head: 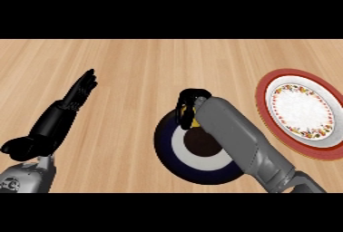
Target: Pick the lemon from the plate and place it in the plate
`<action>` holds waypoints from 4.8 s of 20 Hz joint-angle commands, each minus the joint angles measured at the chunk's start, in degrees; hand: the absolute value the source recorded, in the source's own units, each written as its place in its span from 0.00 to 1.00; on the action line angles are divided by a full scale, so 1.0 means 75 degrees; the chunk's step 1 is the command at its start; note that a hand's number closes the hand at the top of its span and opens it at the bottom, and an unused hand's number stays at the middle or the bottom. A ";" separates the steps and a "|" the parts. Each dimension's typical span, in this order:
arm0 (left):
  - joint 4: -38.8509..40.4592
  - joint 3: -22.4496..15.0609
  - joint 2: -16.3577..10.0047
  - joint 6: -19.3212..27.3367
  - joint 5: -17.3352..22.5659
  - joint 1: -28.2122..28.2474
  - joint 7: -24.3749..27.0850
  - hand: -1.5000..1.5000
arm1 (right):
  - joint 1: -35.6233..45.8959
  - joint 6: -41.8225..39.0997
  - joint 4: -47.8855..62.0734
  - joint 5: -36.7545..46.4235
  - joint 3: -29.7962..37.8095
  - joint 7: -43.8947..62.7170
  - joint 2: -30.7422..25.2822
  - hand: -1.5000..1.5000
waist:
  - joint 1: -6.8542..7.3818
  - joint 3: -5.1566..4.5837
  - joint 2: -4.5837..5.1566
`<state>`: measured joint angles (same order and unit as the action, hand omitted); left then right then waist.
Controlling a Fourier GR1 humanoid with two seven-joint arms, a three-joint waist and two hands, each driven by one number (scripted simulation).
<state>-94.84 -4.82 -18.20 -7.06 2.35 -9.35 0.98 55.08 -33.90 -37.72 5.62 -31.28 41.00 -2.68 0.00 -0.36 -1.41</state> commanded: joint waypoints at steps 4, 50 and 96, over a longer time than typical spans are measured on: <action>0.0148 0.0228 -0.0083 0.0088 0.0042 0.0357 -0.0113 0.50 | -0.0746 0.1221 -0.2479 0.2278 -0.2475 -0.1113 0.0118 1.00 | -0.0566 0.0068 -0.0399; -0.0457 0.0299 0.0090 -0.0346 0.0026 0.0284 -0.0271 0.50 | -0.8391 0.9087 -1.0245 0.2477 0.1843 -0.3422 -0.7805 1.00 | -0.0011 0.0059 0.0191; -0.0075 0.0535 0.0574 -0.0547 -0.0558 -0.0239 -0.0342 0.50 | -0.5630 0.0385 -0.1735 -0.3785 0.6363 -0.9454 -0.6137 0.00 | -0.0068 0.0051 0.0188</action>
<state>-96.51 0.07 -14.99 -11.75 -0.65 -8.80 -0.35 15.23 -23.06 -53.47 -18.93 12.63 -28.38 -45.39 -0.46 0.02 -0.09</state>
